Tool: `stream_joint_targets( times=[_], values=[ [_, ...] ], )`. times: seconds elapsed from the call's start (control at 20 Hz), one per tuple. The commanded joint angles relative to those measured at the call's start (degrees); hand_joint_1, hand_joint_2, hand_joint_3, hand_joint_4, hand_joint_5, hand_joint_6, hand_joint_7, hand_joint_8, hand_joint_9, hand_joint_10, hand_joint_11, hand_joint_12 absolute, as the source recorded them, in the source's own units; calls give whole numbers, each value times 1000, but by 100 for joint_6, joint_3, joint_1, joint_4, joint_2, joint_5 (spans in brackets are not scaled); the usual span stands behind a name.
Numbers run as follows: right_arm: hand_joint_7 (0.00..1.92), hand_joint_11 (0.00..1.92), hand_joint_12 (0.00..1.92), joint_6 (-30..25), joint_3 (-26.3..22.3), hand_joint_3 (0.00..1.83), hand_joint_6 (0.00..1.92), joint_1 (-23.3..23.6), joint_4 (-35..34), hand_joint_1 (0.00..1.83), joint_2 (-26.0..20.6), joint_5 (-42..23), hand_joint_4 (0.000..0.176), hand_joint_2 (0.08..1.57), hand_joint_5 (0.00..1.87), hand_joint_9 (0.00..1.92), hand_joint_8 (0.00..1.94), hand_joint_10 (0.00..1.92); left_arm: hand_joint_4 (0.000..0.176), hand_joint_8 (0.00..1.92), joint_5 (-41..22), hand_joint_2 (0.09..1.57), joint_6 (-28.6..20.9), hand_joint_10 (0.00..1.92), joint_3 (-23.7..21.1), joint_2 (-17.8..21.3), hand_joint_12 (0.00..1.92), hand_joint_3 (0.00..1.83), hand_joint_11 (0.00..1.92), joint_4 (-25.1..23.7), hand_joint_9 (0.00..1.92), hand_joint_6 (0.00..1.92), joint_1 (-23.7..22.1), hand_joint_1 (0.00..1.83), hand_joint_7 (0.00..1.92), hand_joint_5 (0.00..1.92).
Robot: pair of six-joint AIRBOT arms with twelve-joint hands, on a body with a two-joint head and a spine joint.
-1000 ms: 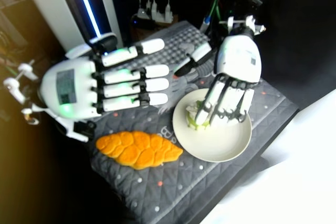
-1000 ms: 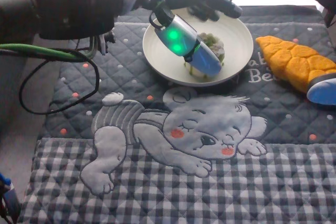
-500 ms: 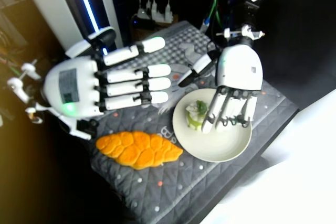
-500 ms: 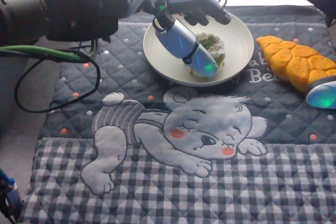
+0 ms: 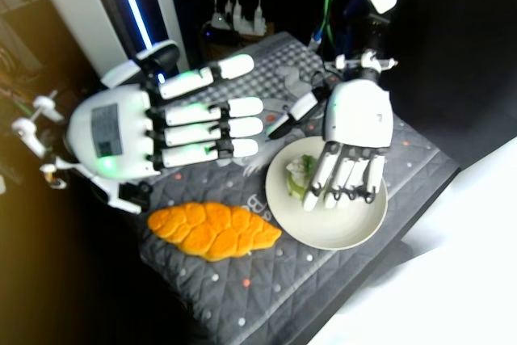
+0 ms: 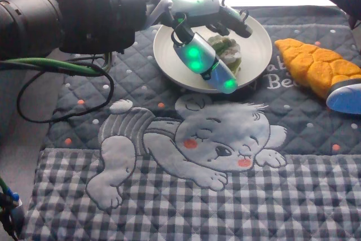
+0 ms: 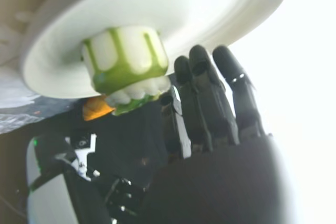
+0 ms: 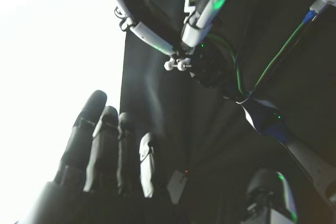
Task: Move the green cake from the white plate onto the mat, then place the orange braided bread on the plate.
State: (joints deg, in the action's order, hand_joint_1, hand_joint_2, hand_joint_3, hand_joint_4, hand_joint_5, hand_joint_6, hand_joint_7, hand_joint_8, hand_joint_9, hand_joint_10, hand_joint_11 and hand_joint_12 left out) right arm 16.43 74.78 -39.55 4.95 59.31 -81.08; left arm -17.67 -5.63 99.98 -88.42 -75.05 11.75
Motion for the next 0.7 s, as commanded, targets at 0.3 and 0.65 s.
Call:
stream_joint_targets(
  times=[0.3, 0.65],
  values=[
    [71, 0, 503, -35, -6, 1, 0, 36, -211, 196, -10, -700, 174, 835, 0, 85, 1, 2, 176, 79, -109, 895, -15, 232, 108, 5, 1521, 1, 246, 280, 796, 22, 55, 851, 913, 679],
    [108, 0, 611, -35, -12, 0, 0, 36, -210, 230, -2, -700, 176, 816, 0, 91, 5, 1, 176, 1717, -240, 1152, -15, 1877, 177, -9, 1921, 0, 697, 597, 649, 1127, 89, 972, 839, 893]
  ],
)
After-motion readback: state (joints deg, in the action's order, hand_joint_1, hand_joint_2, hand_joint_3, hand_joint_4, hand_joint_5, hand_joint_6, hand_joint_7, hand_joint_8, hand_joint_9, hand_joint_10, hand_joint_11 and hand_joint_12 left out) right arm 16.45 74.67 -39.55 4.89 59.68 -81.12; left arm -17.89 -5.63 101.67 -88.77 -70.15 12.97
